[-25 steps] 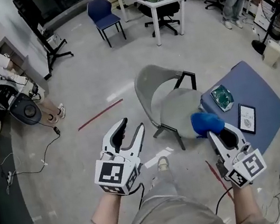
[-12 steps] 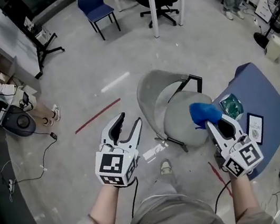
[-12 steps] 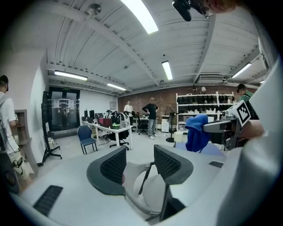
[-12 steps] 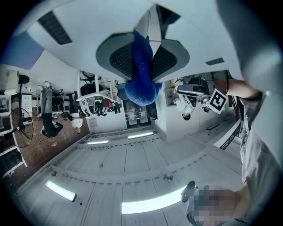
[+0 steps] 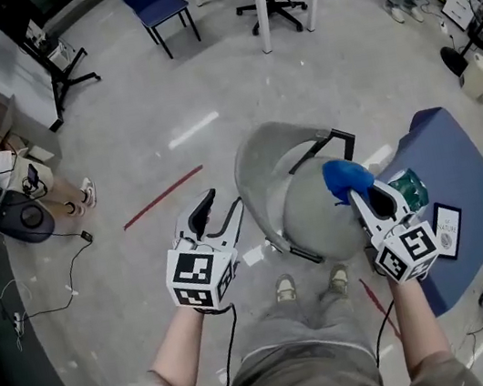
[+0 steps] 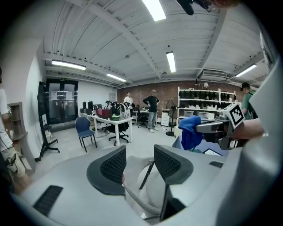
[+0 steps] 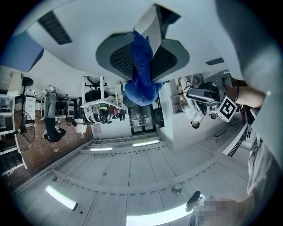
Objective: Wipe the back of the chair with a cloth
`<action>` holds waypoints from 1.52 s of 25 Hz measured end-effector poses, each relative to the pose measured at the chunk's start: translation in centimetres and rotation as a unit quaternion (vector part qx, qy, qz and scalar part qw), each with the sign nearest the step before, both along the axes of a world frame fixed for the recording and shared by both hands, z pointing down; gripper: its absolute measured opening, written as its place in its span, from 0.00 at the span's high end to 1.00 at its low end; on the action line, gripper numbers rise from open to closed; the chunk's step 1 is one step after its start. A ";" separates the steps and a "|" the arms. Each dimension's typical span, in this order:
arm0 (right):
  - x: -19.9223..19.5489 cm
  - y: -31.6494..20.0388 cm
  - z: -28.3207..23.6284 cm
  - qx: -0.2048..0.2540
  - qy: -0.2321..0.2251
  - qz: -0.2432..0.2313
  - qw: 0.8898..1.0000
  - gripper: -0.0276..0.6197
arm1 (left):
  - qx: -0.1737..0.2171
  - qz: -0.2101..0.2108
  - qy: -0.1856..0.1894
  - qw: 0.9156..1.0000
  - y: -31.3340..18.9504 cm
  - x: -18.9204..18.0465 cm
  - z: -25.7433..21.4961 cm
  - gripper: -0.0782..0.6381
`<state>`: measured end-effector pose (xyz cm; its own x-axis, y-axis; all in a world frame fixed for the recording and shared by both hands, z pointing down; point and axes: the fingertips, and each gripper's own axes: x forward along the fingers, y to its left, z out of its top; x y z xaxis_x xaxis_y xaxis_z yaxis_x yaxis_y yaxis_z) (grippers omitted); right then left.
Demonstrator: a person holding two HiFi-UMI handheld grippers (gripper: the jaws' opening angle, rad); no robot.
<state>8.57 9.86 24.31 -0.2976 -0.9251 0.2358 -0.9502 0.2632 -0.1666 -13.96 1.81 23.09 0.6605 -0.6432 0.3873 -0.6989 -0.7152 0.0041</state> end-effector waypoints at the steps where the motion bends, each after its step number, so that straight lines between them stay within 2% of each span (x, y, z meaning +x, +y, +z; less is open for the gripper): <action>1: 0.5 -0.8 0.7 -0.006 0.001 -0.002 1.000 0.78 | -0.003 -0.002 -0.003 1.000 -0.6 0.4 0.4 0.59; 6: 1.6 -4.2 4.0 -0.039 -0.004 -0.019 0.999 0.78 | -0.024 -0.023 -0.017 0.999 -3.0 1.1 2.9 0.59; 10: 3.2 -6.6 8.5 -0.060 -0.008 -0.052 0.997 0.78 | -0.038 -0.054 -0.031 0.997 -4.4 2.3 6.1 0.59; 18: 5.0 -11.9 14.2 -0.098 -0.009 -0.108 0.989 0.78 | -0.068 -0.103 -0.057 0.991 -7.7 3.3 10.0 0.59; 24: 5.9 -15.9 19.8 -0.113 0.006 -0.121 0.986 0.78 | -0.098 -0.138 -0.074 0.983 -9.8 2.3 15.1 0.58; 28: 5.7 -18.3 23.5 -0.096 0.007 -0.133 0.986 0.78 | -0.113 -0.146 -0.090 0.979 -10.6 1.5 18.6 0.58; 32: 6.3 -20.5 27.5 -0.104 0.023 -0.113 0.988 0.78 | -0.133 -0.144 -0.090 0.976 -11.0 1.4 21.7 0.58; 38: 9.2 -22.7 33.4 -0.136 0.050 -0.027 0.989 0.78 | -0.142 -0.134 -0.097 0.976 -11.7 1.5 24.7 0.58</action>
<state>17.74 -12.86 57.73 -0.3072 -0.8064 0.5053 -0.9514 0.2719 -0.1445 -12.50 -9.89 47.83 0.3793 -0.6312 0.6765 -0.8686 -0.4949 0.0253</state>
